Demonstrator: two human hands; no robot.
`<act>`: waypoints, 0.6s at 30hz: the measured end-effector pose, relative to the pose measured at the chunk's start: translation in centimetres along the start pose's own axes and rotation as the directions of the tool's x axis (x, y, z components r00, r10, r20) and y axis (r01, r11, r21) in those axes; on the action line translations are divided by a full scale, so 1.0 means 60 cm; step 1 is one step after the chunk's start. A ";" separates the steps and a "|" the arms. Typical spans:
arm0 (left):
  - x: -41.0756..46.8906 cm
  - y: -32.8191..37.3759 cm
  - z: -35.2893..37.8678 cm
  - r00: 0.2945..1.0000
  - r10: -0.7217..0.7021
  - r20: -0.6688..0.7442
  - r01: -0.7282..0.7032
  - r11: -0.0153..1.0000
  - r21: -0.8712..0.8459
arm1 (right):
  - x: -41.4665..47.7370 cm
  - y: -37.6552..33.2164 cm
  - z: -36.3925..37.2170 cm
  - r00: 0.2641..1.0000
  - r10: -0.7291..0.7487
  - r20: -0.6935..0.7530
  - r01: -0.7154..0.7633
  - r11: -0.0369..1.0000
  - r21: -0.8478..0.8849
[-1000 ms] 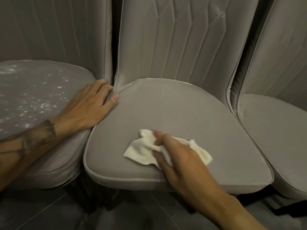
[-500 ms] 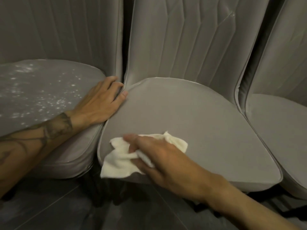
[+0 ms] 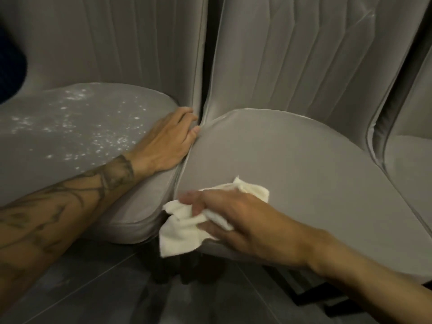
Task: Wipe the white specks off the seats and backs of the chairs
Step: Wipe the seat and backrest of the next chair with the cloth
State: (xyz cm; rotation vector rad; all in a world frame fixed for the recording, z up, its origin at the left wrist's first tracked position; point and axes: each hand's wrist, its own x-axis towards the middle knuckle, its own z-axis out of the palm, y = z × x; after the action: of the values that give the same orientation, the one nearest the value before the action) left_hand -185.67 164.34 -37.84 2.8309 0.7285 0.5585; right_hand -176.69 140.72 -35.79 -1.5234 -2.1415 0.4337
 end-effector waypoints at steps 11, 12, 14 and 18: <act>-0.002 -0.001 -0.001 1.000 -0.018 -0.001 0.018 0.999 -0.038 | 0.029 -0.004 0.004 1.000 -0.022 -0.020 0.022 1.000 0.016; -0.003 -0.002 -0.001 1.000 -0.019 0.002 0.019 0.999 -0.035 | 0.009 -0.015 0.006 0.996 -0.086 0.019 0.085 0.994 0.062; -0.003 -0.003 0.000 1.000 -0.021 0.005 0.022 0.999 -0.032 | 0.000 -0.019 0.000 0.993 -0.109 0.041 0.106 0.991 0.084; -0.003 -0.004 0.000 1.000 -0.028 0.000 0.028 0.999 -0.040 | 0.053 -0.009 -0.007 0.995 0.070 -0.075 -0.070 0.998 -0.002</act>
State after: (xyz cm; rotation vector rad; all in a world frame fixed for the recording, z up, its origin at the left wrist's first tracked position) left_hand -185.91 164.44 -37.94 2.7796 0.7481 0.5636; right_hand -177.74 143.54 -34.52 -1.5955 -2.0391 0.3898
